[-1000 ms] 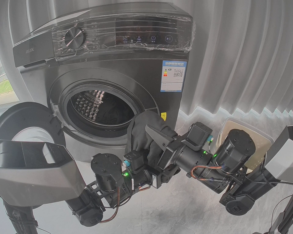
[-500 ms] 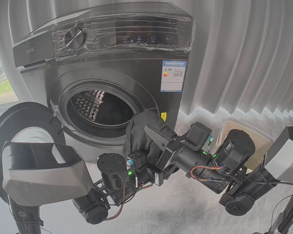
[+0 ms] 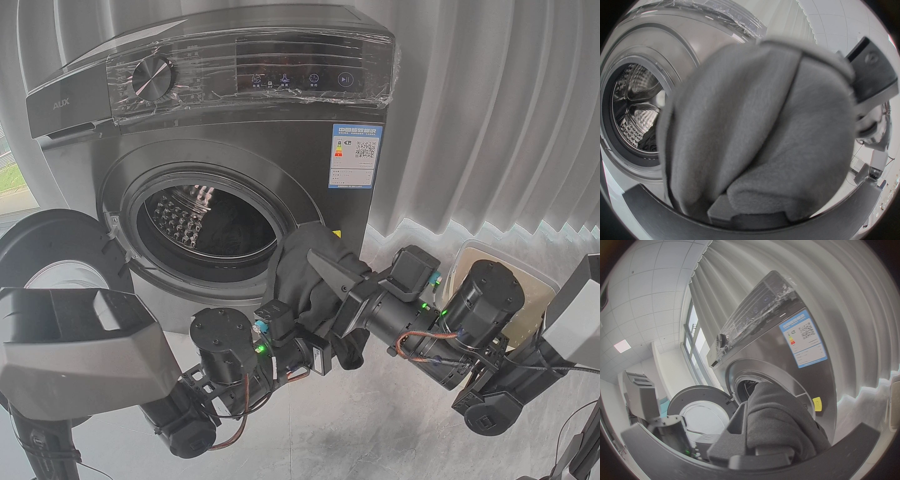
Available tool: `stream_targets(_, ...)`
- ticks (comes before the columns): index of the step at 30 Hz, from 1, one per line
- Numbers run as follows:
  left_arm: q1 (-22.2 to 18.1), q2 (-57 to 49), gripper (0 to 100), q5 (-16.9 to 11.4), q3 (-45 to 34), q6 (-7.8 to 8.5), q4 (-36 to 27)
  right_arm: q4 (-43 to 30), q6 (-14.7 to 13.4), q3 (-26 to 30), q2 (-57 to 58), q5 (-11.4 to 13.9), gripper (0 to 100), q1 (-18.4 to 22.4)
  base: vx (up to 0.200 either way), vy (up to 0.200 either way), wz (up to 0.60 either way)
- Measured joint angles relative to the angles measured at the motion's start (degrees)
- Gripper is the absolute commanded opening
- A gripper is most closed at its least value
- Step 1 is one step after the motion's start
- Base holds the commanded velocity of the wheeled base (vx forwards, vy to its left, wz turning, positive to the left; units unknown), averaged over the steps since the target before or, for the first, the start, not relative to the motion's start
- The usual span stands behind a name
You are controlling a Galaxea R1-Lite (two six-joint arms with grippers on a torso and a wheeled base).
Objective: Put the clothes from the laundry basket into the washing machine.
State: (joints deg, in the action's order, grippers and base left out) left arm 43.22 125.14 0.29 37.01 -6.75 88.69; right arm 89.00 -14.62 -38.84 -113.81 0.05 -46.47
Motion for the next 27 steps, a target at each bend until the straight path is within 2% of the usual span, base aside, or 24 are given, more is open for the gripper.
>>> stream_targets(5,0.2,-4.0,0,-0.1,-3.9,-0.02,0.0,-0.1,0.0,-0.1,-0.2,-1.0,0,2.1,0.000,0.000,0.00)
stream_targets(14,0.2,-12.2,0,-0.5,-12.5,0.00,0.1,-0.3,-0.2,-0.1,-0.4,-1.3,0,4.0,0.000,0.000,0.00)
stream_targets(27,-0.9,-15.7,0,-0.7,-14.8,0.02,0.1,-0.1,-0.2,1.6,-1.2,-1.2,0,3.1,0.000,0.000,0.00)
